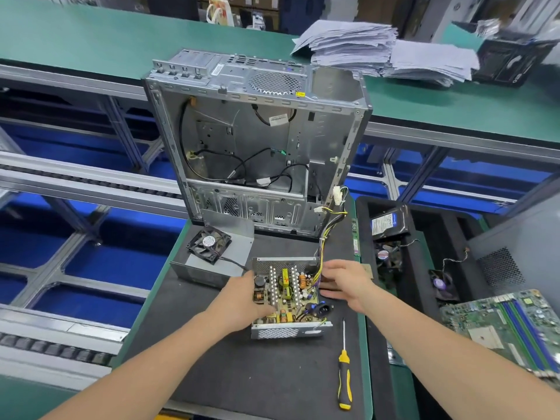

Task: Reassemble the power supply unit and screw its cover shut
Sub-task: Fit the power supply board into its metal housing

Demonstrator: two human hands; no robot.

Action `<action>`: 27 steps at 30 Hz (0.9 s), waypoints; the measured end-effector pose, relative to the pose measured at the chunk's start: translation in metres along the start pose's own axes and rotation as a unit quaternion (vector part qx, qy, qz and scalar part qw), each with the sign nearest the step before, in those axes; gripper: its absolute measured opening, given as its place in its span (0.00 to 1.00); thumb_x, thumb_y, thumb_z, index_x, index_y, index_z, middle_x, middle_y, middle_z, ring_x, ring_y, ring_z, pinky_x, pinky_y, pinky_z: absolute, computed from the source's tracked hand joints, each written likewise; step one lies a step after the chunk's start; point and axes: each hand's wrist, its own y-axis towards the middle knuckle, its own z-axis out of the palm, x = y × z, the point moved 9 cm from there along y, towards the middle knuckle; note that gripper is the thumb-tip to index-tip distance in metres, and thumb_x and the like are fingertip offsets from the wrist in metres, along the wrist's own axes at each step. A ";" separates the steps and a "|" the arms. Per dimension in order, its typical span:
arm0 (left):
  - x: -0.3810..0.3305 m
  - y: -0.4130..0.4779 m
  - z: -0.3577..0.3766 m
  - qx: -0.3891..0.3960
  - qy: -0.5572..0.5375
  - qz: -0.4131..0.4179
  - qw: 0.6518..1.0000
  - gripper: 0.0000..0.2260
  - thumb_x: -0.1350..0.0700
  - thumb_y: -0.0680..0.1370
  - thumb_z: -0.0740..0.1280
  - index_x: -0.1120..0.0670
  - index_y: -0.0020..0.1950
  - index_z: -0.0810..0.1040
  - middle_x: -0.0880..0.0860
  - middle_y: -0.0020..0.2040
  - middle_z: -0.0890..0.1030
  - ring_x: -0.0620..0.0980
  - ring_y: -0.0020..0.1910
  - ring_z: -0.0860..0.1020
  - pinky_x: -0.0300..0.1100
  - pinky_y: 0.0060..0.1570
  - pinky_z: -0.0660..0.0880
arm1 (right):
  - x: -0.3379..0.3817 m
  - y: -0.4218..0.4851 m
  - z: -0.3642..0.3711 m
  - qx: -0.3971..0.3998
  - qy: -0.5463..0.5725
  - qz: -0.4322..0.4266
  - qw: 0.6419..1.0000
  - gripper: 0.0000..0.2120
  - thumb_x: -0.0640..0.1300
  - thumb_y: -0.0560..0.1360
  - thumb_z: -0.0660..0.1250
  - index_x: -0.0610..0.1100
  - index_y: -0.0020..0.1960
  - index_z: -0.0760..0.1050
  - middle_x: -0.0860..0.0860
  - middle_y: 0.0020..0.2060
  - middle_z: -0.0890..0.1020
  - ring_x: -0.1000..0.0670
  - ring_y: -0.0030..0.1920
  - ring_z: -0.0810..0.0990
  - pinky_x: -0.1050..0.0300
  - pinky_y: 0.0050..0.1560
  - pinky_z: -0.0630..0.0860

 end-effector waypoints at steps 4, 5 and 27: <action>0.004 -0.003 0.011 0.007 -0.008 -0.013 1.000 0.29 0.41 0.74 0.76 0.53 0.67 0.71 0.51 0.58 0.81 0.48 0.52 0.78 0.40 0.47 0.73 | 0.012 -0.004 0.010 0.010 0.030 -0.052 0.998 0.08 0.33 0.76 0.71 0.36 0.54 0.85 0.40 0.46 0.88 0.45 0.43 0.88 0.52 0.45 0.85; 0.005 -0.003 0.010 -0.003 -0.016 -0.019 1.000 0.29 0.41 0.73 0.77 0.54 0.67 0.71 0.51 0.57 0.81 0.48 0.51 0.78 0.40 0.47 0.74 | 0.015 -0.005 0.013 0.024 0.020 -0.071 0.997 0.08 0.33 0.77 0.71 0.36 0.55 0.85 0.41 0.47 0.88 0.46 0.44 0.88 0.53 0.46 0.85; 0.031 -0.019 0.021 0.000 -0.194 0.032 0.980 0.33 0.60 0.72 0.80 0.54 0.76 0.74 0.46 0.68 0.80 0.42 0.69 0.76 0.39 0.61 0.79 | 0.074 -0.098 0.096 0.096 -0.607 -0.477 0.629 0.13 0.54 0.79 0.68 0.51 0.61 0.79 0.55 0.53 0.82 0.51 0.55 0.80 0.48 0.53 0.80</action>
